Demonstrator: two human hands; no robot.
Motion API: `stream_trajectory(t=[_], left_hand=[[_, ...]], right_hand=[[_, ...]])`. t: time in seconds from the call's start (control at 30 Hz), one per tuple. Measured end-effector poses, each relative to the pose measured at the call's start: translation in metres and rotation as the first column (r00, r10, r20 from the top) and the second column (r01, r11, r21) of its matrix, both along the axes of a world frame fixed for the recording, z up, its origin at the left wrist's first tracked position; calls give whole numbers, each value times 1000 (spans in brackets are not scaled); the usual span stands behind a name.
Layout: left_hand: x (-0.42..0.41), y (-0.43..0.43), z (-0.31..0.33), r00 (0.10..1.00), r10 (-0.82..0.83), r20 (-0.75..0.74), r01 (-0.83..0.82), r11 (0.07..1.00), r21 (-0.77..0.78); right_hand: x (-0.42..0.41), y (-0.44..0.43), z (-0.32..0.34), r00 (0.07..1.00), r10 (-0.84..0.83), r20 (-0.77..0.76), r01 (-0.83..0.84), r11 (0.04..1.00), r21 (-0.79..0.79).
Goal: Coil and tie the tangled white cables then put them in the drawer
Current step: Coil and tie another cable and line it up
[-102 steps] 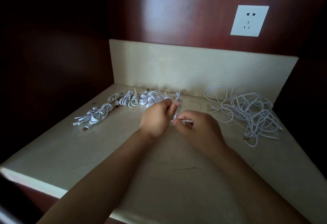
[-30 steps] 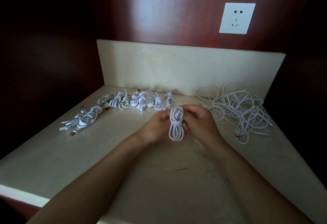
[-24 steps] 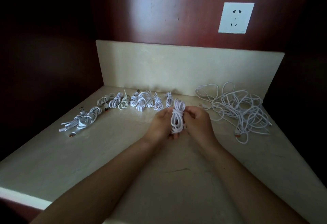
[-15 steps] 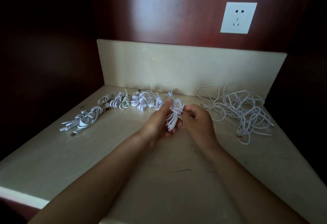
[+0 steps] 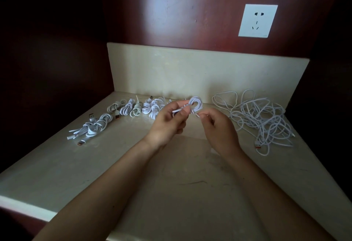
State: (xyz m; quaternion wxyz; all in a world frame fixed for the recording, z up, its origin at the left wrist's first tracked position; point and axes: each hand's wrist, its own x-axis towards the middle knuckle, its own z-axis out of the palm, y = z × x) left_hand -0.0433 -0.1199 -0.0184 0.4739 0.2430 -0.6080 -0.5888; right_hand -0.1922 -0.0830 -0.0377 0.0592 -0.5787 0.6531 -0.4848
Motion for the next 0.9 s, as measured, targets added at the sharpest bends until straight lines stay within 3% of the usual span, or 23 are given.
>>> stream_trajectory(t=[0.27, 0.37, 0.47, 0.57, 0.67, 0.8, 0.9], left_hand=[[2, -7, 1, 946, -138, -293, 197, 963, 182], [7, -14, -2, 988, -2, -152, 26, 988, 152], [11, -16, -8, 981, 185, 58, -178, 978, -107], [10, -17, -15, 930, 281, 235, -185, 914, -360], [10, -18, -20, 929, 207, 307, -121, 953, -279], [8, -14, -20, 917, 155, 368, -28, 944, -328], [3, -6, -14, 960, 72, 269, -10, 974, -225]], right_hand=[[5, 5, -5, 999, 41, -30, -39, 998, 55], [17, 13, -3, 984, 82, -161, -69, 994, 88], [25, 21, 2, 936, 118, -332, -113, 993, 34], [24, 22, 7, 904, 121, -410, -151, 988, -42], [17, 22, 8, 921, 81, -381, -126, 987, -96], [7, 21, 13, 954, 9, -300, -69, 979, -189], [4, 20, 18, 991, 111, -69, -121, 981, -153]])
